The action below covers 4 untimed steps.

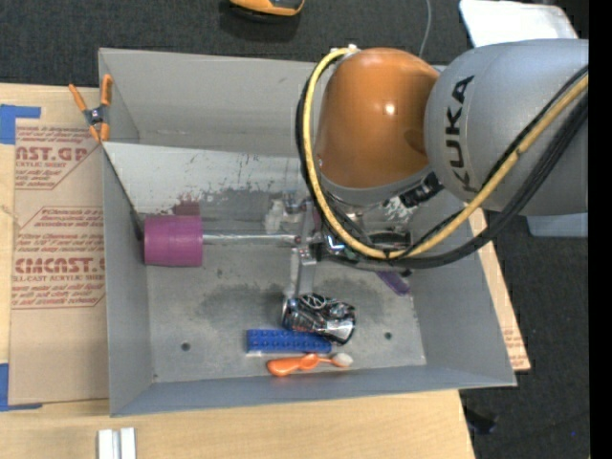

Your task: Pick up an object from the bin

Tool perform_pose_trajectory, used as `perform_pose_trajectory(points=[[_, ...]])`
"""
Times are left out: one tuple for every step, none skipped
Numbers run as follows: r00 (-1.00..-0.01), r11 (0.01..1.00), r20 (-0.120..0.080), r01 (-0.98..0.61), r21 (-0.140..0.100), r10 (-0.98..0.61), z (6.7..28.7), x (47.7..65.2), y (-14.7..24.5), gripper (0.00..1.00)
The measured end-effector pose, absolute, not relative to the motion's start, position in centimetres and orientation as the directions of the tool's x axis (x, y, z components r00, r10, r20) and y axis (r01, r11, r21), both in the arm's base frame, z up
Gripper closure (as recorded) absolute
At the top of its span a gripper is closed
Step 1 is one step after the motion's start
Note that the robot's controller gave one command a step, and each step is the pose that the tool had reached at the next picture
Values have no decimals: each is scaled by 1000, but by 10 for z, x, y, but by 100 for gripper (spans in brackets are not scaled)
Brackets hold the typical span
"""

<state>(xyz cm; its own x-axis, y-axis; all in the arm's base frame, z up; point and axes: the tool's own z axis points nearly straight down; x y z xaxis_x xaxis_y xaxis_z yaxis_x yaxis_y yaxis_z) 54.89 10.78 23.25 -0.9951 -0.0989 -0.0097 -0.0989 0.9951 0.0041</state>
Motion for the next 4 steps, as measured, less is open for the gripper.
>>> perform_pose_trajectory(points=[[-1000,1000,3,6,6,6,239,556,76,0],[-999,999,-14,-36,6,-36,249,558,58,0],[-995,995,-8,-103,6,-103,239,561,46,0],[-980,980,-7,199,8,199,197,547,39,0]])
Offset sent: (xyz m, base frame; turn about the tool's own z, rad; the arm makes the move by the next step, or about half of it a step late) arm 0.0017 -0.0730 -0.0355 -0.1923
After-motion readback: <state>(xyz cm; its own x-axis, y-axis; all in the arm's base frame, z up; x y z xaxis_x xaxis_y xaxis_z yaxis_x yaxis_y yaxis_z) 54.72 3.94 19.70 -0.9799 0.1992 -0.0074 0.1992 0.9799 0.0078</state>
